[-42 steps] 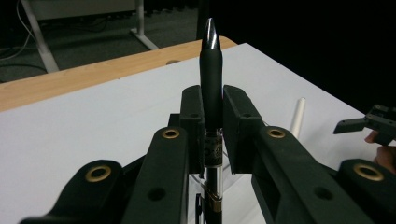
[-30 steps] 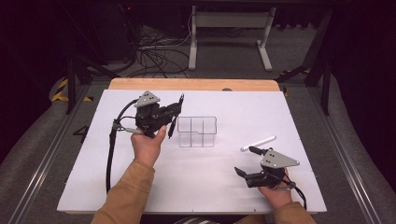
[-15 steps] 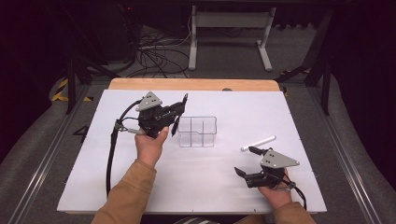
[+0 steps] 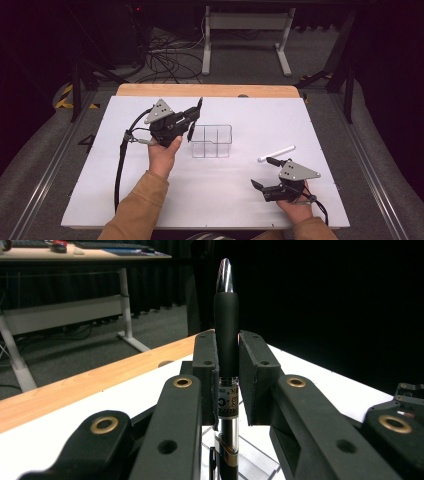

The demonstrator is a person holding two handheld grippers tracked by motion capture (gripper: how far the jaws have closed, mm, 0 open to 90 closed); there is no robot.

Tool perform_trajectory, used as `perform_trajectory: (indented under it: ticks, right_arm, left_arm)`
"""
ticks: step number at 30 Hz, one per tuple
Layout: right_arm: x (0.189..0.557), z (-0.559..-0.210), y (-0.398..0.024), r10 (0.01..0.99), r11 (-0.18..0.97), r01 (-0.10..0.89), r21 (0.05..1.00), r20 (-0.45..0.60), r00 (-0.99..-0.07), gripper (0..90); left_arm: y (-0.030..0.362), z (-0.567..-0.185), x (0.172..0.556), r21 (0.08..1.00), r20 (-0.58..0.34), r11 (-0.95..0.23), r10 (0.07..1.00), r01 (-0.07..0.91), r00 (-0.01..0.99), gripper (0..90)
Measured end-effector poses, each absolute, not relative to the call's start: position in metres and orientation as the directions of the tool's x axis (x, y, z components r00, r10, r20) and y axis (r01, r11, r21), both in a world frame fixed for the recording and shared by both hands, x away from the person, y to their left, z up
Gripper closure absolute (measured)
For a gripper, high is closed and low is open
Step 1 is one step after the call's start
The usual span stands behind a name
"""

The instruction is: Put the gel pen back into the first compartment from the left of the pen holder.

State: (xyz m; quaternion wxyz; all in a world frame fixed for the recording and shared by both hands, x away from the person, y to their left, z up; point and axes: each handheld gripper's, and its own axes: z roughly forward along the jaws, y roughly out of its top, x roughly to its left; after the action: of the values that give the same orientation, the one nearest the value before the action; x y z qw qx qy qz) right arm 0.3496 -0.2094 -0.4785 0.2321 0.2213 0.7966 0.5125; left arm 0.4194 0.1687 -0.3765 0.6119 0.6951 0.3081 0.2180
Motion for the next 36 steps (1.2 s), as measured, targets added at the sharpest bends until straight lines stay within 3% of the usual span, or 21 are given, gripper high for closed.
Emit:
perform_trajectory:
  ticks: [18,36]
  right_arm:
    - [0.350,-0.479,-0.209,0.588,0.379,0.113,0.919,-0.144,-0.796,9.4]
    - [0.349,-0.479,-0.209,0.592,0.379,0.116,0.918,-0.144,-0.793,9.4]
  left_arm:
    - [0.162,-0.384,0.434,0.986,-0.108,-0.015,0.693,0.164,0.712,79.5]
    - [0.156,-0.395,0.436,0.969,-0.095,-0.106,0.679,0.225,0.728,79.4]
